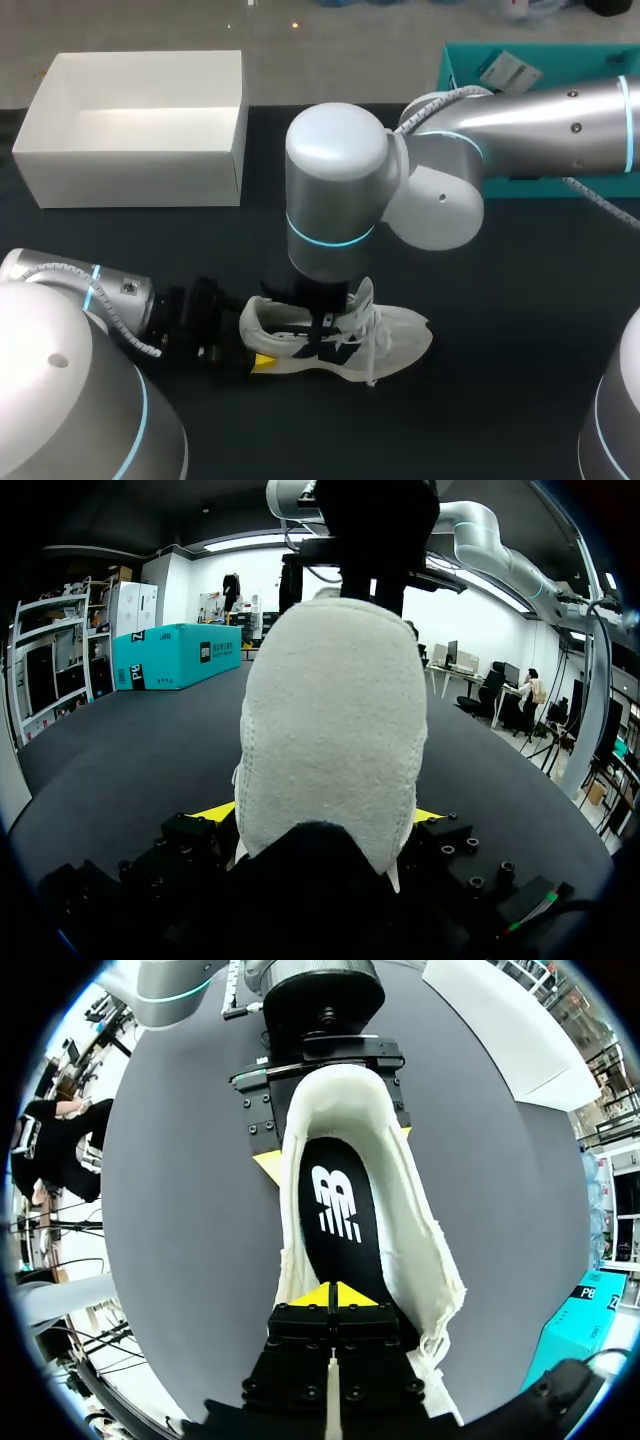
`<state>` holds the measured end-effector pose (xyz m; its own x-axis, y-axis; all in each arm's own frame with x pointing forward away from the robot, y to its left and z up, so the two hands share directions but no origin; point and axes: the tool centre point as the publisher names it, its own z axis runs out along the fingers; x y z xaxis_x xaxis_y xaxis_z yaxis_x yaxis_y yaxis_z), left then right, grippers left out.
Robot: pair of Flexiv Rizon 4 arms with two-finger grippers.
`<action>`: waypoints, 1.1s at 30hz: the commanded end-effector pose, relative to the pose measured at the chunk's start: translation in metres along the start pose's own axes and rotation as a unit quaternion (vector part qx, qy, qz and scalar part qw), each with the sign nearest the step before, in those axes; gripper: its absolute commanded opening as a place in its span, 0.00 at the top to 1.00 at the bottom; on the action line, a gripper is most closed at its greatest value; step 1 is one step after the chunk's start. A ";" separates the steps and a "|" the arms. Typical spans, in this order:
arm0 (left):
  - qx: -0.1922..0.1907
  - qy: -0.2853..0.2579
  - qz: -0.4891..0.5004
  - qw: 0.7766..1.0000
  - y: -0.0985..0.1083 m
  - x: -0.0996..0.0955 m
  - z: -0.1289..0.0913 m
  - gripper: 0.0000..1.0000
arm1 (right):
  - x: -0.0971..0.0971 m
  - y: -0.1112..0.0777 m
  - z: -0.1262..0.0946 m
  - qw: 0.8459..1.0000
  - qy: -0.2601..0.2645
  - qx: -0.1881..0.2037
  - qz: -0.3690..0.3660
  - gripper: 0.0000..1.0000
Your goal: Take the shoe out of the shoebox, open the shoe tongue, remove and reinsert the insole, then place the shoe into the shoebox
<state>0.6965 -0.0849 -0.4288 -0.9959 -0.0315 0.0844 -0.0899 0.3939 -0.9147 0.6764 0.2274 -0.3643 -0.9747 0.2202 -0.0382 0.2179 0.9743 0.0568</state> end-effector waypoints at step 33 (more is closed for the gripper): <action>-0.002 -0.001 -0.001 1.000 0.002 0.000 0.001 1.00 | -0.028 0.009 0.032 0.998 -0.047 -0.014 0.025 1.00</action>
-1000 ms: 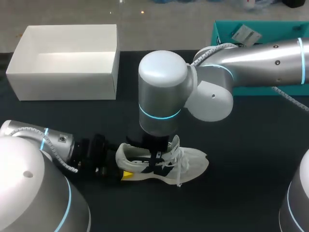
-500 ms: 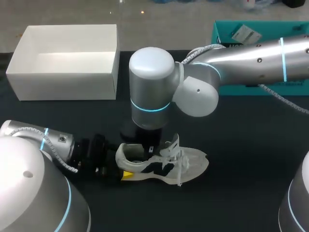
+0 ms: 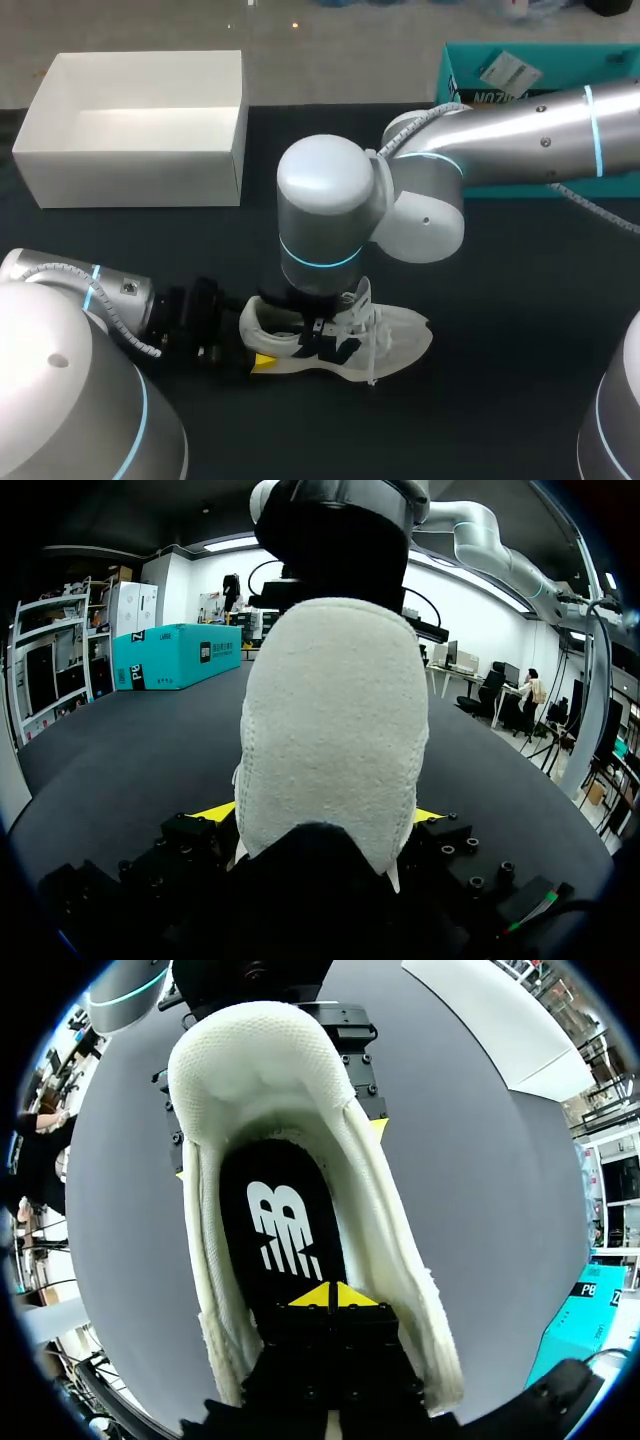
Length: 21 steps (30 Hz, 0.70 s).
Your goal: Take the shoe out of the shoebox, open the shoe tongue, remove and reinsert the insole, then place the shoe into the shoebox
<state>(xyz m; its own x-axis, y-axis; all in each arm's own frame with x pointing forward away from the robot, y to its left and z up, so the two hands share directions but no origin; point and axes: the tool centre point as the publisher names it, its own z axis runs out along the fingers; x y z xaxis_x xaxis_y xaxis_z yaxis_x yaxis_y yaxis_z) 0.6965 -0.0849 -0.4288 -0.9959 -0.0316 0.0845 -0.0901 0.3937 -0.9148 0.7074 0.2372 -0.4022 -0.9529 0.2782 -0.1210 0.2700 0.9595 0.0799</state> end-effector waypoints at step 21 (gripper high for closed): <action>-0.002 -0.001 -0.001 1.000 0.002 0.000 0.001 1.00 | 0.000 -0.003 0.007 1.000 0.004 -0.008 0.000 0.62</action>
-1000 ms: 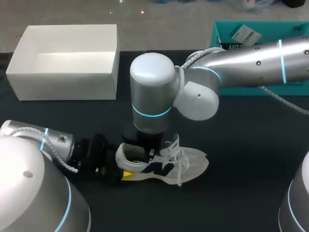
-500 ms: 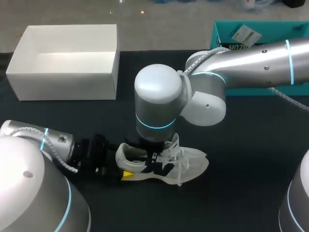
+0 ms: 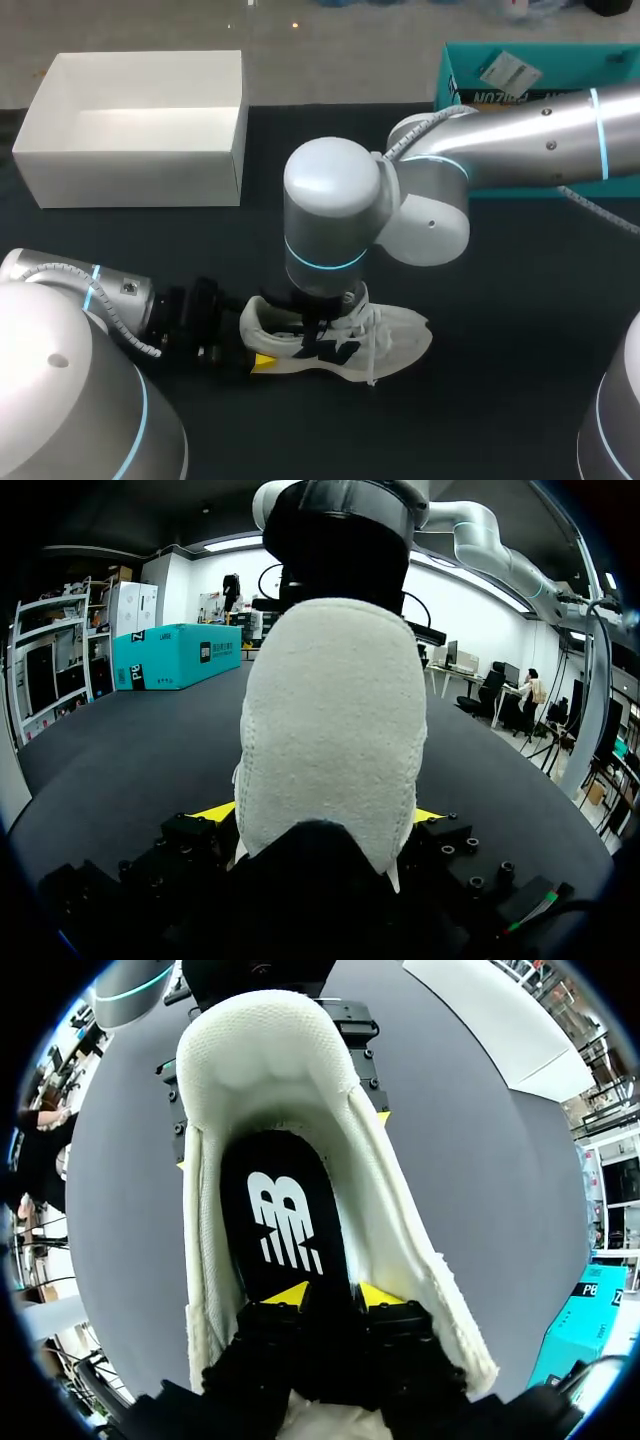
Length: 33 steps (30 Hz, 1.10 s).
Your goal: Take the shoe out of the shoebox, open the shoe tongue, remove and reinsert the insole, then place the shoe into the shoebox
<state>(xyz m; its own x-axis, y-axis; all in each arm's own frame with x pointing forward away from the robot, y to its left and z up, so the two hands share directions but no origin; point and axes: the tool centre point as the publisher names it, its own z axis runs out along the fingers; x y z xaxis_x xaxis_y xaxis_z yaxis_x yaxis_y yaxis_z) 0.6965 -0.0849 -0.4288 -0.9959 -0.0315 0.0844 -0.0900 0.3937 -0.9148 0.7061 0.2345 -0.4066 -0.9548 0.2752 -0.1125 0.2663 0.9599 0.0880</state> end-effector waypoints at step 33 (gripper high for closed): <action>-0.002 -0.001 -0.001 1.000 0.002 0.000 0.001 1.00 | 0.019 -0.001 0.060 0.994 0.098 0.050 -0.005 0.87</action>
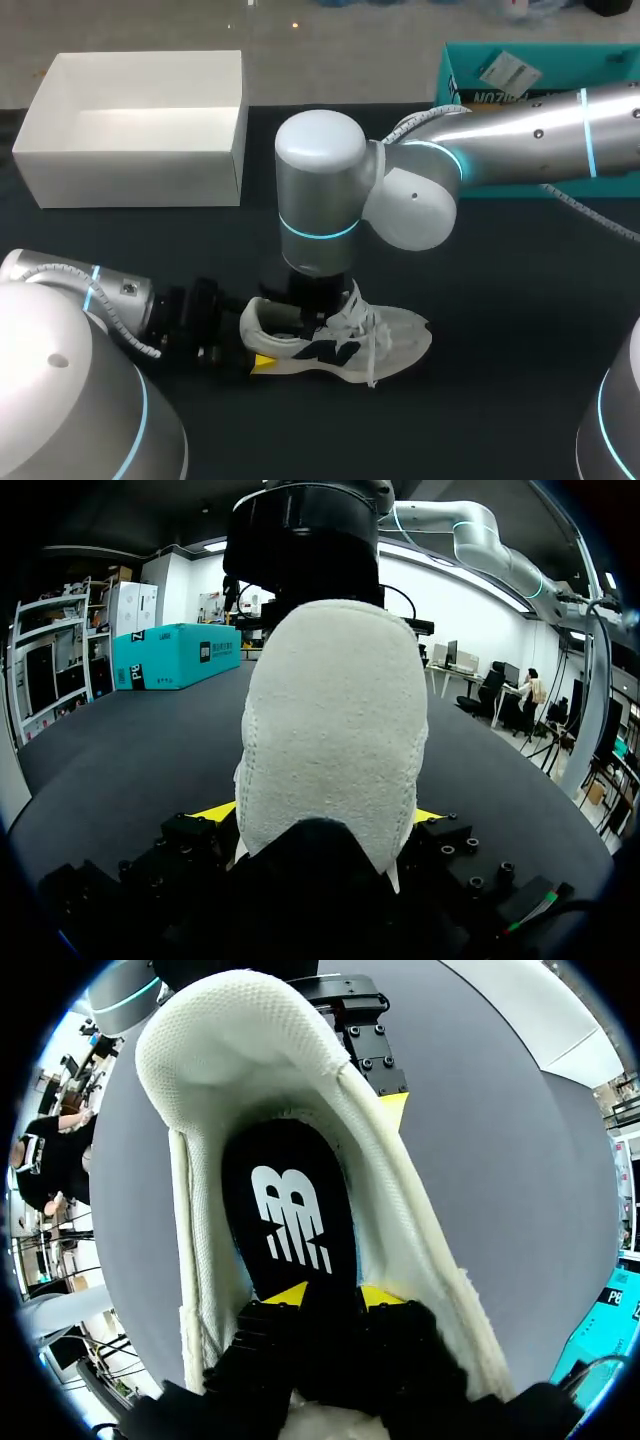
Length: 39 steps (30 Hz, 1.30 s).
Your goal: Take the shoe out of the shoebox, open the shoe tongue, remove and reinsert the insole, then place the shoe into the shoebox
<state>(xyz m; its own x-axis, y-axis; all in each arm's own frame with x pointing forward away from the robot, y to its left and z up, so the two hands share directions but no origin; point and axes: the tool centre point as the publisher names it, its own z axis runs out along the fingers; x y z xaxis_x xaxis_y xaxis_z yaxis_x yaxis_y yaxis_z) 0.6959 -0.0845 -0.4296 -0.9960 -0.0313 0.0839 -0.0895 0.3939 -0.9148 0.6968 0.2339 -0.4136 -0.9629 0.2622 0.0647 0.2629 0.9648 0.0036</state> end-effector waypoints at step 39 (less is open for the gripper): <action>-0.002 -0.001 -0.001 1.000 0.001 0.000 0.001 1.00 | 0.007 -0.005 -0.064 0.997 0.009 -0.074 -0.034 1.00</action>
<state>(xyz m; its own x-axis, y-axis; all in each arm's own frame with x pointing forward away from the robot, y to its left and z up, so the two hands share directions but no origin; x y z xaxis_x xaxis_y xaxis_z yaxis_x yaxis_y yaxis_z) 0.6960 -0.0834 -0.4285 -0.9960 -0.0312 0.0843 -0.0898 0.3930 -0.9151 0.6943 0.2404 -0.3539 -0.9782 0.1907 0.0821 0.2008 0.9697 0.1392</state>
